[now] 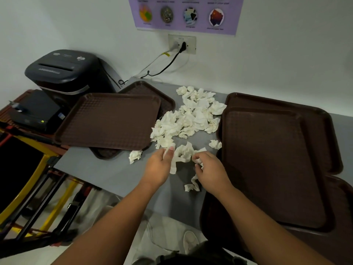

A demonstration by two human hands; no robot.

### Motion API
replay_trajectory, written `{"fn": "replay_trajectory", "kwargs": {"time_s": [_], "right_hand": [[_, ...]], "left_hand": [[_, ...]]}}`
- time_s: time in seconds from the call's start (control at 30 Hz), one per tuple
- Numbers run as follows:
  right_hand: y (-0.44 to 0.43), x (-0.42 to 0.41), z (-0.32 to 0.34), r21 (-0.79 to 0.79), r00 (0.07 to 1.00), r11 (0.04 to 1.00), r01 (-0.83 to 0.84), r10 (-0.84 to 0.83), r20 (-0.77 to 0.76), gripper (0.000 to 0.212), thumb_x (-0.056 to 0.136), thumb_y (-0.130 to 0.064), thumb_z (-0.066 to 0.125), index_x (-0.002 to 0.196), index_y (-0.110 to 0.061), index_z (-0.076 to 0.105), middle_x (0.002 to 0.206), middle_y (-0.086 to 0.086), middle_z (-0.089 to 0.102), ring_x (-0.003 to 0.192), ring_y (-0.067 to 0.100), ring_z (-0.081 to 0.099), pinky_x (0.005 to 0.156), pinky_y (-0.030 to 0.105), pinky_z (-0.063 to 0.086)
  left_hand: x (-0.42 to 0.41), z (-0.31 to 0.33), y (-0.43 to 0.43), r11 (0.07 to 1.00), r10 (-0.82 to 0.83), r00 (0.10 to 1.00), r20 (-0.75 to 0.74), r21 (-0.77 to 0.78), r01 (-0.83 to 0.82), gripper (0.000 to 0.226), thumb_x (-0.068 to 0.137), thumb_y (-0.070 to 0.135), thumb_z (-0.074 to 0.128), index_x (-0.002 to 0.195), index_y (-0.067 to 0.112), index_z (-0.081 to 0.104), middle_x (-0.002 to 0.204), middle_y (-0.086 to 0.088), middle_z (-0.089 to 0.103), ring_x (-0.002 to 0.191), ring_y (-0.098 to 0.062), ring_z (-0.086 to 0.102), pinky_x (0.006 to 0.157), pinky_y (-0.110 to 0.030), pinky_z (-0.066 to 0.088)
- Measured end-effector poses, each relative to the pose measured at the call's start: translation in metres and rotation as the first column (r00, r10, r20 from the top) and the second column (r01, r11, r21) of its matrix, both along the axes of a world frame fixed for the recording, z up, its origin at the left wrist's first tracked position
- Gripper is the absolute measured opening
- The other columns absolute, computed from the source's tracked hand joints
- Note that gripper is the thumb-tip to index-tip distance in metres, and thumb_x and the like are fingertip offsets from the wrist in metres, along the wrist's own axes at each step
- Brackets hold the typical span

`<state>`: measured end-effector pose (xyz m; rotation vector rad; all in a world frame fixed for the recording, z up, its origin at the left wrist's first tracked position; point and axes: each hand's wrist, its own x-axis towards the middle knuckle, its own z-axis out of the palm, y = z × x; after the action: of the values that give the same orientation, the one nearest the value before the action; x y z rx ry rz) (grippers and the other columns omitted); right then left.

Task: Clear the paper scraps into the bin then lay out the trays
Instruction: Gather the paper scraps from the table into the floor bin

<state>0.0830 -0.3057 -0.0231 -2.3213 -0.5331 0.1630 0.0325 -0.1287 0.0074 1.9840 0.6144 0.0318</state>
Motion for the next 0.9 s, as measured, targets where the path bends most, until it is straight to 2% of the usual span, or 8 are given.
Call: {"fn": "replay_trajectory", "kwargs": {"time_s": [0.1,0.27,0.33,0.43,0.53,0.63,0.77,0.9], "right_hand": [[0.004,0.000,0.001,0.005,1.000,1.000,-0.018,0.018,-0.003,0.025,0.089,-0.009,0.056,0.110,-0.022,0.062,0.113,-0.007,0.058,0.105,0.010,0.055,0.089,0.027,0.049],[0.007,0.000,0.001,-0.018,0.999,0.999,-0.032,0.032,-0.002,0.026,0.089,-0.009,0.057,0.111,-0.019,0.062,0.114,-0.004,0.058,0.098,0.014,0.057,0.088,0.032,0.050],[0.009,0.001,0.002,-0.025,0.999,0.999,-0.035,0.034,-0.009,0.025,0.089,-0.010,0.057,0.111,-0.021,0.062,0.114,-0.005,0.058,0.098,0.014,0.057,0.088,0.031,0.049],[0.012,0.002,0.003,-0.034,0.999,0.999,-0.040,0.039,-0.015,0.025,0.090,-0.011,0.057,0.112,-0.022,0.061,0.116,-0.006,0.057,0.105,0.012,0.054,0.091,0.028,0.047],[0.015,0.005,0.004,-0.034,0.999,0.999,-0.041,0.040,-0.015,0.029,0.091,-0.011,0.056,0.118,-0.019,0.060,0.118,-0.004,0.057,0.110,0.013,0.053,0.095,0.027,0.045],[0.018,0.008,0.004,-0.028,0.999,0.998,-0.047,0.047,-0.008,0.028,0.091,-0.011,0.054,0.118,-0.018,0.061,0.118,-0.003,0.057,0.111,0.013,0.053,0.096,0.030,0.046],[0.023,0.013,0.002,-0.038,0.998,0.997,-0.061,0.061,-0.010,0.027,0.092,-0.012,0.052,0.116,-0.020,0.060,0.118,-0.004,0.057,0.111,0.012,0.053,0.095,0.031,0.047],[0.038,0.019,-0.002,-0.065,0.995,0.993,-0.098,0.099,0.006,0.026,0.089,-0.022,0.058,0.115,-0.019,0.059,0.116,-0.002,0.057,0.110,0.016,0.053,0.091,0.031,0.047]], "left_hand": [[-0.004,-0.001,0.007,0.968,-0.090,0.991,-0.103,0.226,0.111,0.023,0.084,0.030,0.074,0.082,0.020,0.053,0.076,0.008,0.058,0.067,-0.007,0.054,0.055,-0.018,0.038],[-0.009,-0.008,0.023,0.926,-0.083,0.991,-0.109,0.358,0.117,0.026,0.084,0.013,0.059,0.065,0.007,0.042,0.076,-0.012,0.057,0.072,-0.030,0.057,0.061,-0.033,0.043],[-0.009,-0.003,0.025,0.967,-0.059,0.996,-0.061,0.244,0.072,0.013,0.086,0.012,0.059,0.079,0.001,0.056,0.081,-0.008,0.066,0.076,-0.025,0.065,0.069,-0.032,0.051],[-0.005,0.012,0.024,0.988,0.038,0.998,0.047,-0.154,-0.031,0.013,0.088,0.001,0.053,0.100,-0.001,0.059,0.090,-0.015,0.072,0.077,-0.021,0.073,0.077,-0.039,0.061],[0.002,0.027,0.022,0.931,0.130,0.987,0.094,-0.354,-0.089,0.027,0.090,-0.002,0.041,0.102,0.013,0.060,0.080,-0.011,0.066,0.064,-0.015,0.063,0.071,-0.039,0.060],[0.005,0.039,0.024,0.867,0.165,0.984,0.070,-0.486,-0.111,0.021,0.092,0.002,0.043,0.093,0.007,0.064,0.078,-0.001,0.071,0.065,-0.013,0.065,0.073,-0.039,0.058],[0.000,0.032,0.042,0.957,0.063,0.996,0.066,-0.289,-0.041,0.013,0.087,0.021,0.073,0.098,0.014,0.072,0.094,0.000,0.076,0.087,-0.020,0.073,0.076,-0.035,0.060],[-0.011,0.019,0.059,0.990,0.135,0.991,0.003,-0.042,-0.134,0.020,0.084,0.029,0.075,0.074,0.013,0.067,0.065,0.004,0.063,0.058,-0.015,0.055,0.059,-0.032,0.045]]}}
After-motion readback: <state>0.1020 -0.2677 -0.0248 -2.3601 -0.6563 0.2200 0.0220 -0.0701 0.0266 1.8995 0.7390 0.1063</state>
